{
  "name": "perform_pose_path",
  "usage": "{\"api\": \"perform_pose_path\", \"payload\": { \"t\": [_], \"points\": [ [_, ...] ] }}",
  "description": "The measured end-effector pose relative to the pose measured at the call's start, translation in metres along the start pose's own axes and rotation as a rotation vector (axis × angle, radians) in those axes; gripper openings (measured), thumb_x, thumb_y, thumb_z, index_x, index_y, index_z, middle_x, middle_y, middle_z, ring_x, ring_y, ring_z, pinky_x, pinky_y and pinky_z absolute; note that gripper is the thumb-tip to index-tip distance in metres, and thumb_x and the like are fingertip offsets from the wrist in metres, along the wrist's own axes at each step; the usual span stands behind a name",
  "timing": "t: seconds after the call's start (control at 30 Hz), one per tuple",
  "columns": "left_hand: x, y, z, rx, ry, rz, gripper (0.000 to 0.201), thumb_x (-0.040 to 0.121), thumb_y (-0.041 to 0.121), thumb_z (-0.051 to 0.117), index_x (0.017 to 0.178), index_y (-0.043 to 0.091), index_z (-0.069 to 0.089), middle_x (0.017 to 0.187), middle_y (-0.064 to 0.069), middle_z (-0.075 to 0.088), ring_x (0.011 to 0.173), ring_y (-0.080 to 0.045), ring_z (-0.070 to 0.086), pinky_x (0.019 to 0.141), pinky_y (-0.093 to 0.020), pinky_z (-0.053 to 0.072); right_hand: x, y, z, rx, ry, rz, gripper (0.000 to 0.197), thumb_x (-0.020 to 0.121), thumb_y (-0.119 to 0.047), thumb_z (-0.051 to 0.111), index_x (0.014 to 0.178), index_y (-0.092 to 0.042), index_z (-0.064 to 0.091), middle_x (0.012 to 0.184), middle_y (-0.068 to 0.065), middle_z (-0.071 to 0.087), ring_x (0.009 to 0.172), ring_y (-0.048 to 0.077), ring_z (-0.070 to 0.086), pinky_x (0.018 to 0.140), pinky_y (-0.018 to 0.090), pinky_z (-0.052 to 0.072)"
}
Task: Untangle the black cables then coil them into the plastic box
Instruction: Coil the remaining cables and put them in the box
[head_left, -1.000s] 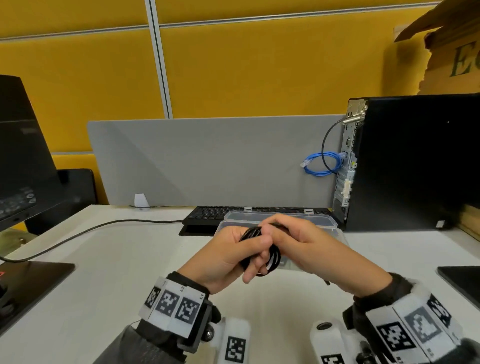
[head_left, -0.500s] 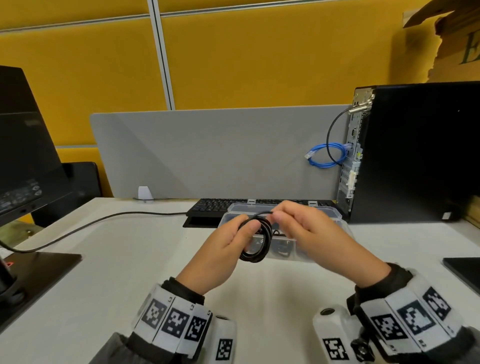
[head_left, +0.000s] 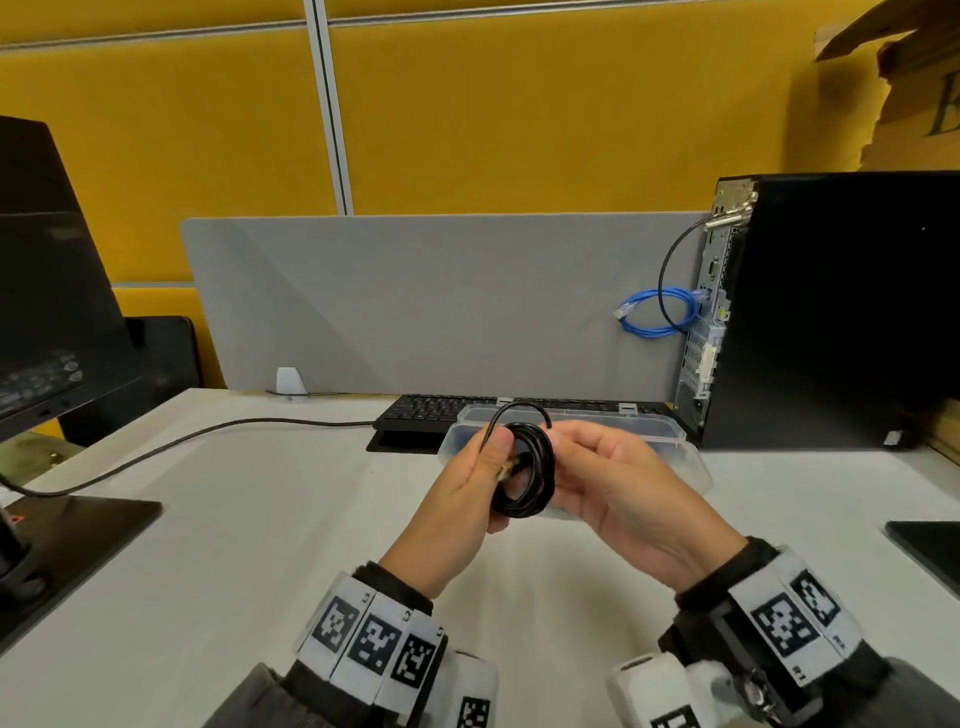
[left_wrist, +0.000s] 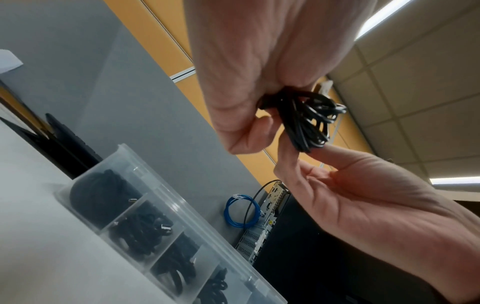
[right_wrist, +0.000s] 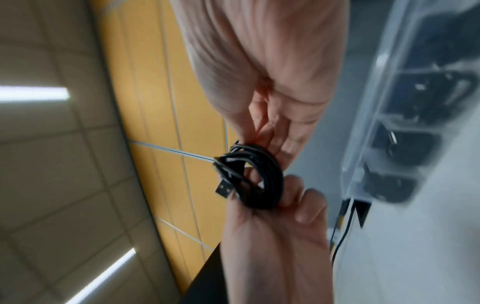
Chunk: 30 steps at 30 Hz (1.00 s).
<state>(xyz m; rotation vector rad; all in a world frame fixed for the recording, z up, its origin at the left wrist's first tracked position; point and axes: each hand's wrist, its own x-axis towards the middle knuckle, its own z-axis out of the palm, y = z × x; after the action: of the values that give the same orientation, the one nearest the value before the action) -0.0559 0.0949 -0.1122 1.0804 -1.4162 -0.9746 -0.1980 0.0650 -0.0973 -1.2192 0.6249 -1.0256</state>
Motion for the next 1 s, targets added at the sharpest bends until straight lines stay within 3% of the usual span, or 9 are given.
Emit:
{"api": "perform_pose_path", "payload": {
  "t": [0.13,0.27,0.4,0.5,0.63,0.7,0.83,0.9,1.0],
  "points": [
    [0.003,0.000,-0.001,0.047,0.033,-0.032,0.031,0.100,0.031,0.032,0.080,0.023,0.053,0.055,0.013,0.042,0.044,-0.001,0.033,0.043,-0.015,0.027,-0.001,0.003,0.007,0.103,0.030,0.055,0.024,0.093,-0.014,0.050,0.114,-0.004,0.052,0.088,0.014,0.068,0.075,0.023,0.067,0.076,0.036,0.055],
    [0.000,0.002,0.000,0.117,0.036,-0.024,0.030,0.100,0.028,0.032,0.081,0.016,0.052,0.052,0.013,0.045,0.038,0.002,0.038,0.041,-0.011,0.029,-0.009,0.001,0.012,-0.100,-0.085,-0.008,0.045,0.072,-0.017,0.071,0.114,-0.019,0.053,0.093,0.014,0.069,0.087,0.024,0.067,0.086,0.038,0.053],
    [-0.003,0.007,0.001,-0.136,-0.099,-0.036,0.023,0.096,0.029,0.041,0.094,0.010,0.054,0.060,0.007,0.041,0.040,-0.001,0.028,0.042,-0.014,0.022,-0.010,-0.006,0.011,-0.219,0.004,-0.128,0.012,0.082,-0.015,0.065,0.093,-0.018,0.069,0.087,0.011,0.069,0.079,0.018,0.065,0.073,0.032,0.055],
    [-0.005,0.012,-0.004,-0.364,-0.196,-0.059,0.019,0.090,0.029,0.046,0.081,0.012,0.050,0.068,0.004,0.046,0.044,-0.003,0.024,0.045,-0.016,0.021,-0.009,-0.016,0.004,-0.544,0.152,-0.377,0.009,0.083,-0.021,0.065,0.088,-0.025,0.072,0.094,-0.001,0.064,0.082,0.008,0.063,0.079,0.031,0.054],
    [-0.002,0.015,-0.013,-0.020,-0.047,0.032,0.028,0.096,0.030,0.044,0.071,0.019,0.045,0.064,0.012,0.047,0.054,-0.003,0.036,0.051,-0.017,0.029,-0.018,-0.032,0.009,-0.917,0.292,-0.785,0.001,0.083,-0.027,0.063,0.082,-0.027,0.063,0.082,-0.008,0.057,0.080,0.004,0.057,0.068,0.019,0.050],
    [0.000,0.017,-0.018,0.086,0.061,0.114,0.029,0.097,0.026,0.040,0.070,0.017,0.044,0.062,0.013,0.047,0.052,-0.001,0.037,0.051,-0.015,0.031,-0.023,-0.036,0.013,-0.965,0.286,-0.876,0.002,0.083,-0.026,0.063,0.082,-0.024,0.062,0.080,-0.010,0.058,0.079,0.002,0.056,0.067,0.013,0.048],
    [0.000,0.016,-0.019,0.065,0.189,0.222,0.027,0.096,0.027,0.040,0.073,0.015,0.046,0.062,0.014,0.048,0.053,-0.003,0.035,0.051,-0.014,0.032,-0.024,-0.032,0.011,-1.141,0.212,-0.731,0.005,0.084,-0.015,0.066,0.079,-0.017,0.064,0.075,-0.010,0.061,0.079,0.006,0.057,0.067,0.013,0.047],
    [0.000,0.014,-0.016,-0.020,0.159,0.224,0.024,0.092,0.033,0.042,0.080,0.013,0.048,0.063,0.012,0.047,0.054,-0.003,0.035,0.052,-0.015,0.032,-0.025,-0.026,0.010,-1.296,0.124,-0.594,0.006,0.090,-0.017,0.056,0.092,-0.021,0.061,0.084,-0.012,0.058,0.081,0.004,0.055,0.070,0.015,0.044],
    [-0.001,0.012,-0.013,-0.058,0.130,0.209,0.026,0.085,0.041,0.043,0.085,0.015,0.049,0.062,0.013,0.044,0.057,-0.003,0.037,0.055,-0.017,0.033,-0.024,-0.018,0.014,-1.511,0.016,-0.477,0.029,0.097,-0.013,0.038,0.119,-0.028,0.048,0.097,-0.012,0.047,0.088,0.010,0.048,0.079,0.025,0.037]
  ]
}}
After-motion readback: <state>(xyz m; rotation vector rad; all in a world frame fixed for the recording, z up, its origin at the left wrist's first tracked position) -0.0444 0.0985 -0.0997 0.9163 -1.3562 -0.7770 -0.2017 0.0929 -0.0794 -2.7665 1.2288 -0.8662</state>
